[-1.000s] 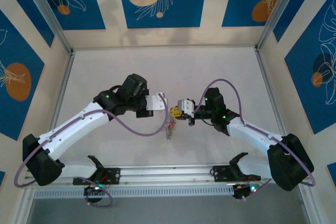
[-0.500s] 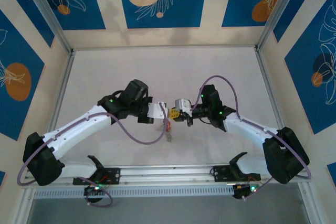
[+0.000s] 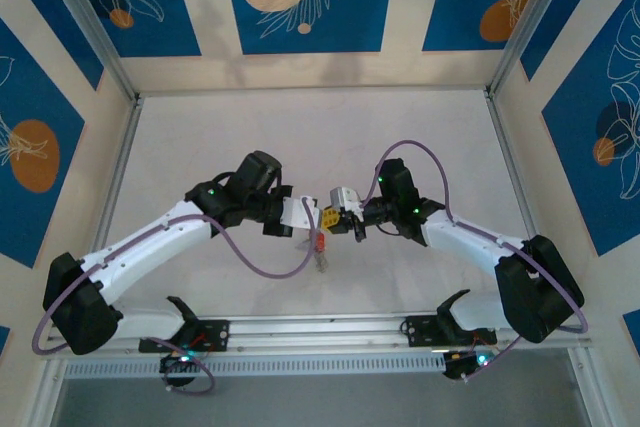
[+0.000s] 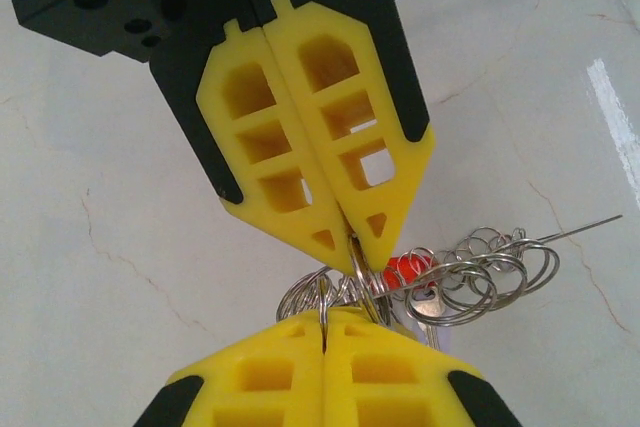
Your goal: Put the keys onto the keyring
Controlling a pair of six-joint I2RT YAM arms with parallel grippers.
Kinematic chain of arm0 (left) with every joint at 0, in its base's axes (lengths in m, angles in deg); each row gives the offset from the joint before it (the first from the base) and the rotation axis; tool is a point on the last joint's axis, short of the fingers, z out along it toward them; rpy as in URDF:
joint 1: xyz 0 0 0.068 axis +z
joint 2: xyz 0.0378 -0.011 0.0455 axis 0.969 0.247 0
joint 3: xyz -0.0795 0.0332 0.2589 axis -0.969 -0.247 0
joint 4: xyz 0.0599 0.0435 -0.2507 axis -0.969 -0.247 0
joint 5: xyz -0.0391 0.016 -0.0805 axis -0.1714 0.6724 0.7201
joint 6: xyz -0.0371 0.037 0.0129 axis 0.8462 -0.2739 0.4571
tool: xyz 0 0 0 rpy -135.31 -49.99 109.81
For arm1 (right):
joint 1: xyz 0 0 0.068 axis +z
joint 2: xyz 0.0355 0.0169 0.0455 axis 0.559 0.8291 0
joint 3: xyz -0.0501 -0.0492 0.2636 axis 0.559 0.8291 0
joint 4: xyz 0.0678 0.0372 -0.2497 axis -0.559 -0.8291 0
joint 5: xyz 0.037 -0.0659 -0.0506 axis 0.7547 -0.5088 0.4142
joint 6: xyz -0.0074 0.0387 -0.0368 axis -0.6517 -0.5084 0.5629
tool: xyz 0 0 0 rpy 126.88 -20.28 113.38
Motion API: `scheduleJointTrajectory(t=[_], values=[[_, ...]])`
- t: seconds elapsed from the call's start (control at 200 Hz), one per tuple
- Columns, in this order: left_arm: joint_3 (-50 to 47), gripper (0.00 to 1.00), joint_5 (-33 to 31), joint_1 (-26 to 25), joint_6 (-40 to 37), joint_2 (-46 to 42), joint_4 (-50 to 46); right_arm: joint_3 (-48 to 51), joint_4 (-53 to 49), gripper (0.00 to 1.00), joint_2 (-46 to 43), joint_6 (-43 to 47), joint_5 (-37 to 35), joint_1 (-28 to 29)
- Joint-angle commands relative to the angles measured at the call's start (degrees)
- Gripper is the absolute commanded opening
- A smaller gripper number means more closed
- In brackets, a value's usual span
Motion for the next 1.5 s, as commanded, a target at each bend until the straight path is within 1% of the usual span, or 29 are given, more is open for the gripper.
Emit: scheduleJointTrajectory(t=[0.0,0.305,0.56,0.74,1.01,1.135,1.23,1.385,1.49], values=[[-0.06,0.0,4.01,-0.39,-2.07,-2.13,-0.32,-2.16,-1.24,0.0,0.57,-1.69,2.03,-0.05],[-3.15,0.0,4.63,-0.49,-6.34,-5.04,1.45,-3.22,-2.22,0.0,1.51,-4.96,4.16,-2.08],[-3.54,0.0,3.41,-0.73,-8.02,-4.98,0.29,-2.84,0.28,0.0,1.53,-7.09,6.74,-2.61],[-3.63,0.0,2.01,-0.75,-6.1,-5.48,2.07,-2.53,-0.45,0.0,1.14,-5.6,7.55,-2.52],[-3.89,0.0,-0.9,-0.16,-8.41,-6.81,0.74,-1.4,-3.01,0.0,-0.57,-0.26,6.71,-1.49],[-4.9,0.0,-0.32,1.17,-8.95,-7.56,0.82,-1.68,-4.56,0.0,-0.69,1.56,6.39,-0.4],[-5.25,0.0,0.45,1.19,-9.97,-7.87,0.28,-2.21,-6.46,0.0,-0.24,3.0,5.7,0.71],[-5.18,0.0,2.75,1.07,-9.62,-7.6,1.22,-2.87,-6.26,0.0,0.57,2.73,5.92,1.78],[-6.04,0.0,3.74,0.58,-11.98,-7.49,1.67,-3.33,-6.79,0.0,0.48,2.59,6.38,1.79]])
